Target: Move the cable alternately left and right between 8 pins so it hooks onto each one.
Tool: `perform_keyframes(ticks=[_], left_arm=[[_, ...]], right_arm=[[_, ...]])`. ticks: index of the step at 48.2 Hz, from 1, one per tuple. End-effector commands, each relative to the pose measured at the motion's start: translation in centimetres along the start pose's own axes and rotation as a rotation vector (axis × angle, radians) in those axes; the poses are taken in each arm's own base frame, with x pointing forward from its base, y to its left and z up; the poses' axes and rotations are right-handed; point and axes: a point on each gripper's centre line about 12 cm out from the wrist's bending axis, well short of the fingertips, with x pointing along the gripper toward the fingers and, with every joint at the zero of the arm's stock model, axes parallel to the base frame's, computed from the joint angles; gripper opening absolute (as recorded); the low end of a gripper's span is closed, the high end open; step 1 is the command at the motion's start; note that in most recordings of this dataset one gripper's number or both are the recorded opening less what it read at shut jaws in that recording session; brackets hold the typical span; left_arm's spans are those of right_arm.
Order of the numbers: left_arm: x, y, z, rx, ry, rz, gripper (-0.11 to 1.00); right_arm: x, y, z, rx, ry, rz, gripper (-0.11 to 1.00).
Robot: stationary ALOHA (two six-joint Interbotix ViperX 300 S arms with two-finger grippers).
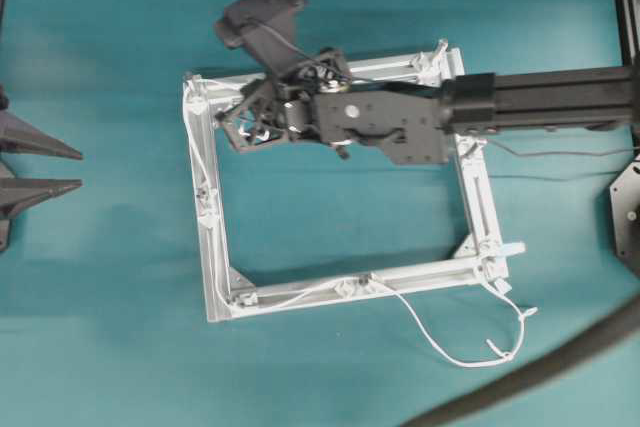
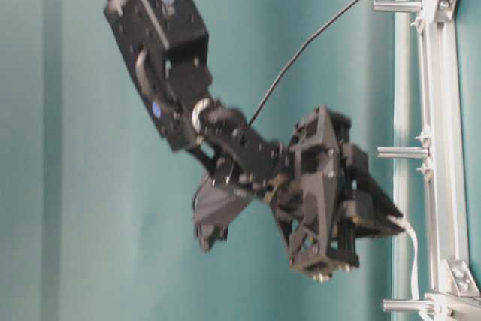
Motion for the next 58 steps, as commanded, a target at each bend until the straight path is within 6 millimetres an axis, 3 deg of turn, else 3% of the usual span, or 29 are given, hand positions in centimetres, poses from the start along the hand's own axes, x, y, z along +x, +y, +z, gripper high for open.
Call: perform_keyframes(ticks=[1,22,37,48,58], left_arm=[[0.0,0.0,1.3,0.031,-0.044,0.002,0.51],[0.1,0.0,0.8,0.029,-0.041,0.003,0.51],[0.1,0.0,-0.1,0.032,-0.015,0.001,0.51],[0.1,-0.1,-1.6,0.034,0.057,-0.005,0.51],[0.0,-0.1,-1.4,0.034,0.088,-0.010,0.51]], right_arm=[[-2.7,0.3,1.0,0.019,-0.043,0.056,0.17],[-4.6,1.4,-1.8,-0.028,-0.026,0.120,0.17],[-5.6,-0.5,-3.3,-0.048,-0.001,0.097,0.17],[-5.7,-2.1,-3.4,-0.096,-0.007,0.074,0.17],[-6.0,-1.7,-3.1,-0.181,-0.027,0.133,0.17]])
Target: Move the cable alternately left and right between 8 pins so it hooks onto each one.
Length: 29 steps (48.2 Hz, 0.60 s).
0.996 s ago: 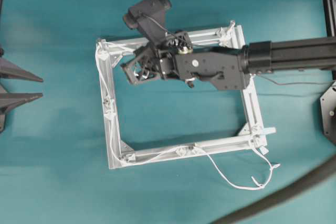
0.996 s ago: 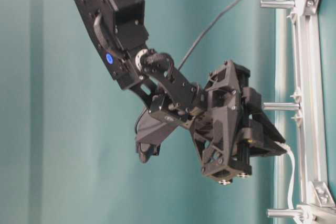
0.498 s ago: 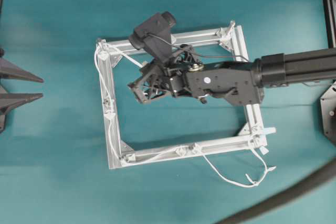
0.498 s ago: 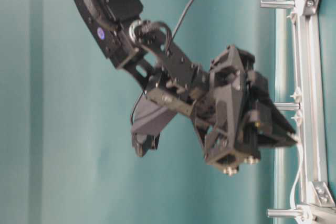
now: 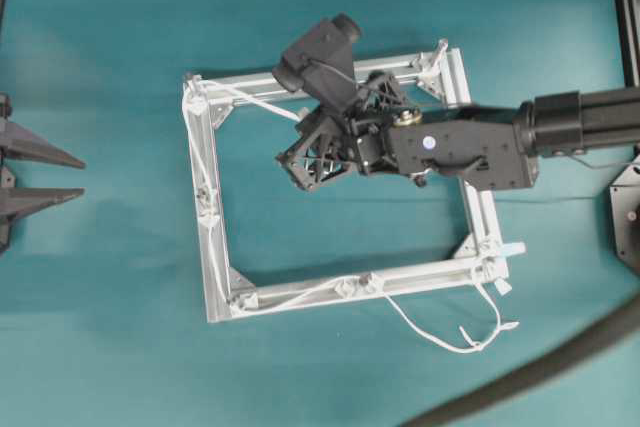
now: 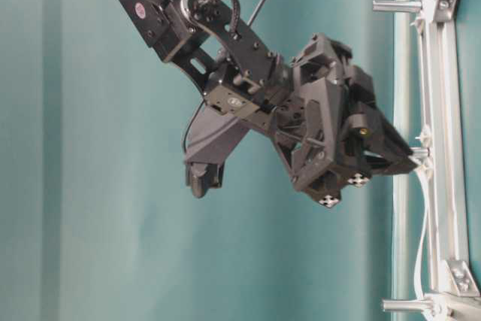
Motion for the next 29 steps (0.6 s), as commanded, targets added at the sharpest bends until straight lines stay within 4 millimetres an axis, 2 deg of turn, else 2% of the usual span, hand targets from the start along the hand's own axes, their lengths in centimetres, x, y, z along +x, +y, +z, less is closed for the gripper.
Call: perform_keyframes(ticks=[1,18,29], left_arm=[[0.0,0.1,0.9,0.005,-0.012,0.001,0.51],[0.0,0.1,1.0,0.005,-0.012,0.000,0.51],[0.0,0.1,0.9,0.005,-0.011,0.000,0.51]], right_arm=[[-1.8,0.9,1.3,-0.015,-0.049,0.067,0.17],[-1.9,1.6,1.0,-0.070,-0.082,0.172,0.17],[-2.4,1.8,-0.2,-0.119,-0.103,0.276,0.17]])
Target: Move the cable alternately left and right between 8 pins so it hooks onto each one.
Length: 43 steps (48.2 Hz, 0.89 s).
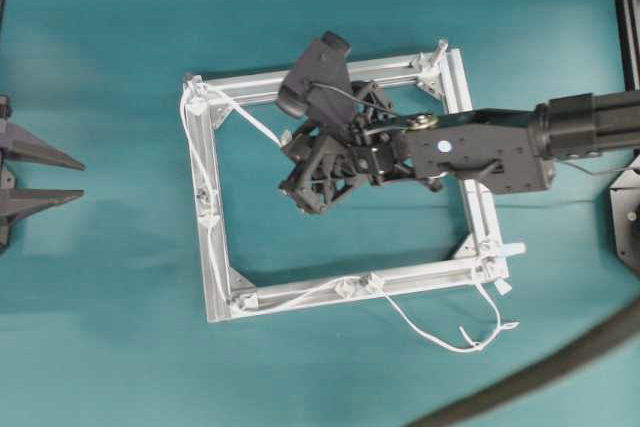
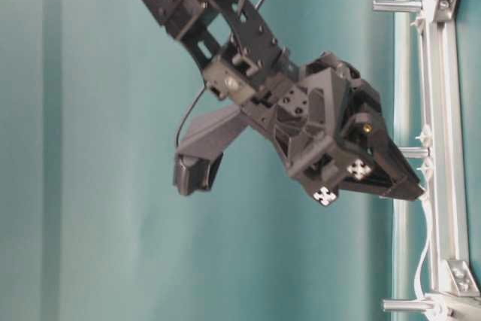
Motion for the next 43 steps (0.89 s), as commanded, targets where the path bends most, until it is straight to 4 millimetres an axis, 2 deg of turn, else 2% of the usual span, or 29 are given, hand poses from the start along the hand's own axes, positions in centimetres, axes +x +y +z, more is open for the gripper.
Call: perform_keyframes(ticks=[1,8,14,19,32,43], left_arm=[[0.0,0.1,1.0,0.005,-0.023,0.002,0.51],[0.0,0.1,1.0,0.005,-0.023,0.002,0.51],[0.0,0.1,1.0,0.005,-0.023,0.002,0.51],[0.0,0.1,1.0,0.005,-0.023,0.002,0.51],[0.0,0.1,1.1,0.005,-0.025,0.000,0.51],[0.0,0.1,1.0,0.005,-0.023,0.002,0.51]], right_arm=[[-1.8,0.7,1.0,-0.005,-0.053,0.061,0.16],[-1.7,0.9,0.2,-0.027,-0.058,0.113,0.17],[-1.7,1.8,0.6,-0.072,-0.104,0.196,0.16],[-2.1,1.5,0.8,-0.076,-0.102,0.173,0.16],[-3.5,-3.0,-2.0,-0.062,-0.015,0.021,0.17],[-4.9,-7.4,-1.7,-0.026,-0.010,-0.093,0.16]])
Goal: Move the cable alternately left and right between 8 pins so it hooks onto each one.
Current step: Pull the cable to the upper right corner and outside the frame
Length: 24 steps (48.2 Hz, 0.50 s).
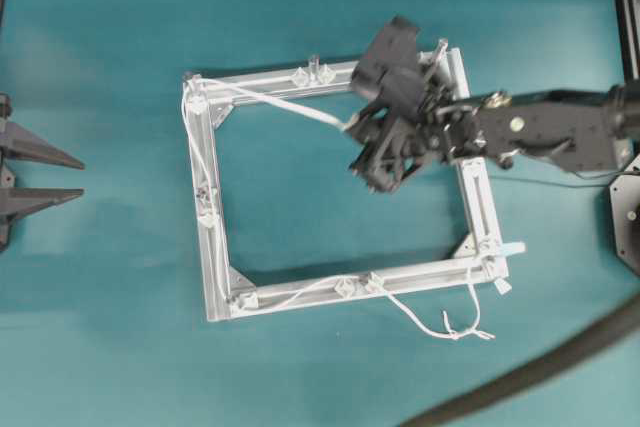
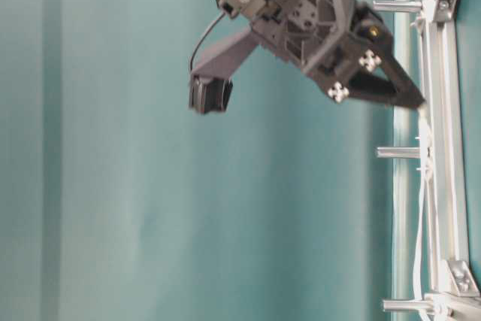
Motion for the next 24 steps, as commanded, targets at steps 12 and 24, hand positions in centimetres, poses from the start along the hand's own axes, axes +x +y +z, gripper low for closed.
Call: perform_keyframes(ticks=[12,24], left_arm=[[0.0,0.1,1.0,0.005,-0.023,0.002,0.51],[0.0,0.1,1.1,0.005,-0.024,0.002,0.51]], right_arm=[[-2.6,-4.6,2.1,-0.088,-0.074,-0.090,0.16],[-2.6,-6.4,2.1,-0.165,-0.062,-0.129,0.17]])
